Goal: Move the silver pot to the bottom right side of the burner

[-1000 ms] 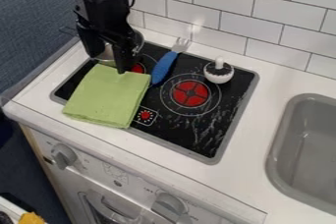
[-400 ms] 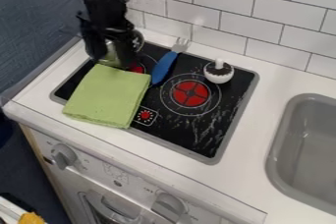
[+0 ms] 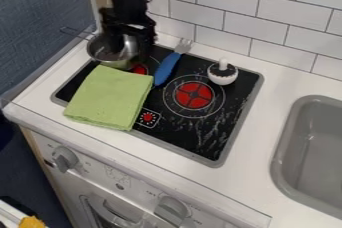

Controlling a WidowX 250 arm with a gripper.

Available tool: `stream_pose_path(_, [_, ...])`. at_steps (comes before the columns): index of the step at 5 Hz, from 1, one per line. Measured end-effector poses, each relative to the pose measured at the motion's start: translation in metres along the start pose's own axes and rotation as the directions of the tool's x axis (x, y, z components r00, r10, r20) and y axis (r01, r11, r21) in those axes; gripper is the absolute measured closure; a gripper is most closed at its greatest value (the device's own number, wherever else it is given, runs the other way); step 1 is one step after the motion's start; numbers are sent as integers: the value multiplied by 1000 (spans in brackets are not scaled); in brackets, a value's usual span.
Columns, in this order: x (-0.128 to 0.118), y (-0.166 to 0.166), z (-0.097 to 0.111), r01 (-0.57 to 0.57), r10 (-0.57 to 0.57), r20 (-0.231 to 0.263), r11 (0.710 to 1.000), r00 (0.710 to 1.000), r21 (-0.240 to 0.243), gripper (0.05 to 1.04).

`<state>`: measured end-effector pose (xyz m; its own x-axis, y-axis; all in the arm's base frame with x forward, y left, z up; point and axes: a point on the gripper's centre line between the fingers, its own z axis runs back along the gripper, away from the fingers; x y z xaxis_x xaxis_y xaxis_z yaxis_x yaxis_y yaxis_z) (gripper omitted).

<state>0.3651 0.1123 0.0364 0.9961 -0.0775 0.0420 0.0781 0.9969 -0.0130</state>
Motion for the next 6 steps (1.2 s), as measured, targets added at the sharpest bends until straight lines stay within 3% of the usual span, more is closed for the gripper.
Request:
stream_pose_path(1, [7, -10, -11, 19, -19, -15, 999, 1000, 28, 139])
stream_pose_path(2, [12, -9, -21, 10, -8, -36, 999, 999, 54, 379])
stream_pose_path(3, [13, -7, -24, 7, -4, -41, 998, 999, 59, 681])
stream_pose_path(4, [13, -5, -24, 8, -5, -42, 997, 999, 78, 906])
stream_pose_path(5, [13, -4, -23, 9, -6, -45, 997, 999, 80, 997])
stream_pose_path(6, [7, -6, -19, -2, 5, -45, 997, 999, 72, 1000])
